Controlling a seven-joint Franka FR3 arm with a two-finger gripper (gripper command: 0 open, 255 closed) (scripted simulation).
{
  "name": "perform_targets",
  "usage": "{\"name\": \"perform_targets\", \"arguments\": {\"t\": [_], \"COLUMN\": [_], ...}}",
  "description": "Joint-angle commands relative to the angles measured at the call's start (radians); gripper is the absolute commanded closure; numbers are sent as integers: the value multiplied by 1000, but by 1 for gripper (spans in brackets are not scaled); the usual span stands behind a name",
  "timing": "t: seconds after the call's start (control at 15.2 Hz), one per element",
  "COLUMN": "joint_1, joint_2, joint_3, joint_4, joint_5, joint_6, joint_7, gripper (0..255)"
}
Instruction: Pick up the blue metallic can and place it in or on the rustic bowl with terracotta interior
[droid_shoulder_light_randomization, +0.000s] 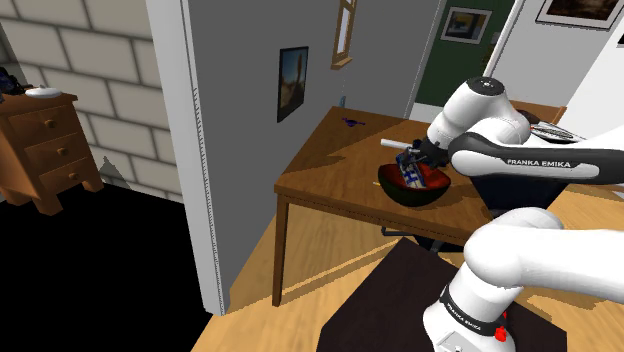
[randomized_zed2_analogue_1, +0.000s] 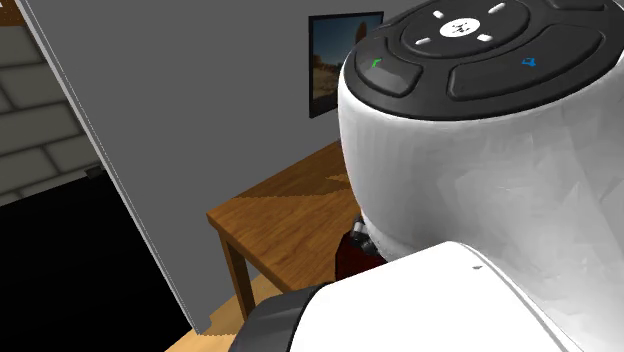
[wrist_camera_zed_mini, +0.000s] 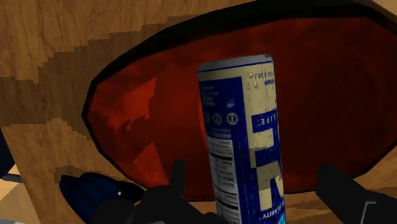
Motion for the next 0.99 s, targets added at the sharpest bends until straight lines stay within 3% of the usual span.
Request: {"name": "perform_targets", "arguments": {"t": [0.0,0.2,0.73,0.79,0.92], "joint_1": [-17,-41,-41,-41,-40], "joint_2": [20,94,94,94,94], "joint_3": [-11,-34,-34,-34,-33], "joint_4": [-22,-30,-30,-30,-30], "joint_5": [-35,-79,-79,-79,-78], "joint_6": [59,144,144,144,143], "joint_7": [8,28,28,28,28], "gripper": [0,0,0,255,255]}}
